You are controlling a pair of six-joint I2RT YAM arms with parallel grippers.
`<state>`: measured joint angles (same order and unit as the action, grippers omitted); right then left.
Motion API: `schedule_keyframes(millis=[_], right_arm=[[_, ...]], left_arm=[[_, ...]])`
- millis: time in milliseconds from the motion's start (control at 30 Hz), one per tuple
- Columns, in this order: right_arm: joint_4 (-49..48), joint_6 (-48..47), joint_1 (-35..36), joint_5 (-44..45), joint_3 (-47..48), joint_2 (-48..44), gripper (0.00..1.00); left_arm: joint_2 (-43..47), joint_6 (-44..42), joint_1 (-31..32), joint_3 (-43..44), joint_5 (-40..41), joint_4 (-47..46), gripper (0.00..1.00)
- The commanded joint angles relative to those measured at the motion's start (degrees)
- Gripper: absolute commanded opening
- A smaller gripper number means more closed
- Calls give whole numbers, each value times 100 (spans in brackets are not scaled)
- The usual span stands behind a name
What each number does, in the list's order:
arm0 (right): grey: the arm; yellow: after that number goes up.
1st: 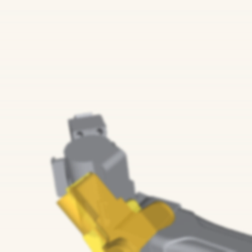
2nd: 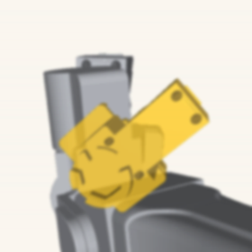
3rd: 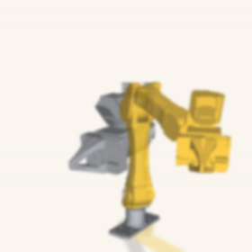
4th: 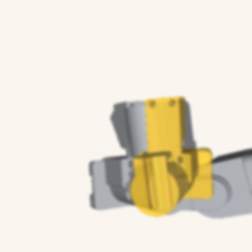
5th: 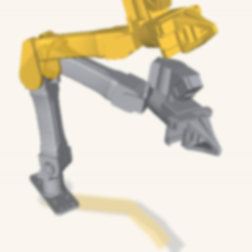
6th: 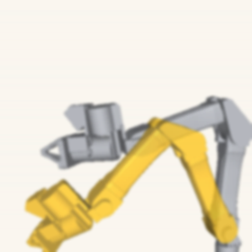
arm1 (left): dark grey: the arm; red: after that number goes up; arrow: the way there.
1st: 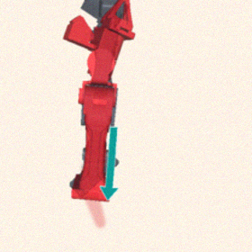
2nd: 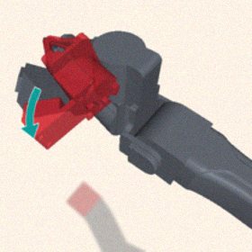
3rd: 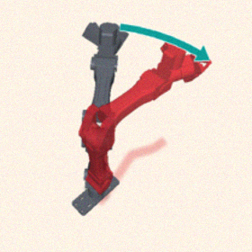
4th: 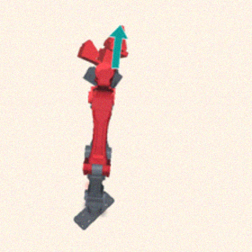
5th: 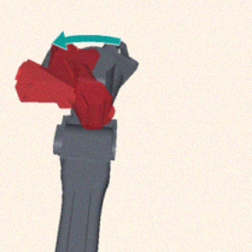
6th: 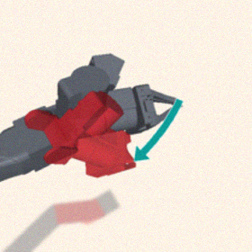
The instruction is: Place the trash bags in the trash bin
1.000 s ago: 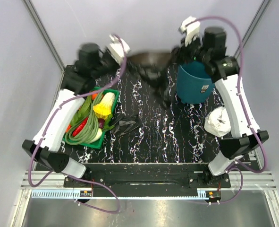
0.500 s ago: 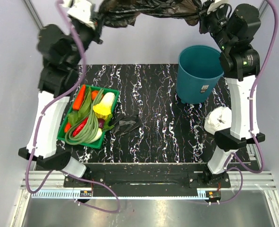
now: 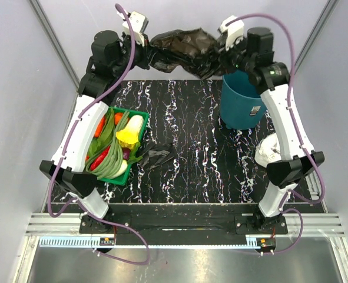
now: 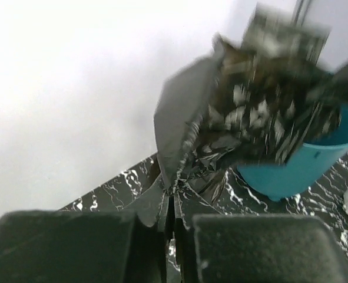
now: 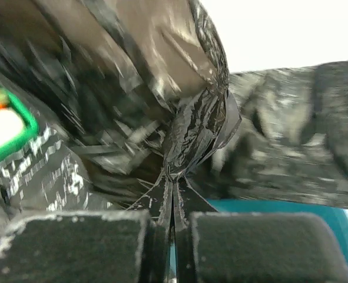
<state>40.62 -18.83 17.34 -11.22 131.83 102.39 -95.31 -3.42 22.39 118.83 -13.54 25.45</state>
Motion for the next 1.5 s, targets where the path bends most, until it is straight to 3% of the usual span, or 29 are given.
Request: schedule_keyframes(millis=[0, 200, 400, 567, 733, 900, 1033, 1300, 1467], right_arm=[[53, -726, 32, 286, -1252, -341, 0], [-424, -1263, -38, 1086, -2486, -1168, 0], [-432, -1202, -82, 1026, -3119, -1625, 0], [-283, -1053, -82, 886, -3076, -1643, 0], [165, -369, -82, -10, -2304, -1442, 0], [762, 256, -82, -924, -1179, -924, 0], [1009, 520, -82, -1198, -580, -607, 0], [1018, 363, -205, -742, -431, -755, 0], [1149, 433, -512, -495, 508, -598, 0]], left_arm=[[285, 570, -270, 351, 158, -664, 5], [206, 877, -770, 686, 589, -664, 8], [170, 1212, -1061, 695, 546, -656, 9], [205, 1177, -1053, 484, 362, -664, 9], [232, 792, -781, 141, -61, -516, 13], [267, 97, -307, -175, -456, -199, 24], [241, -421, 1, -184, -431, 144, 30], [197, -704, 55, -176, -175, 346, 29], [30, -546, 55, 561, -438, 452, 17]])
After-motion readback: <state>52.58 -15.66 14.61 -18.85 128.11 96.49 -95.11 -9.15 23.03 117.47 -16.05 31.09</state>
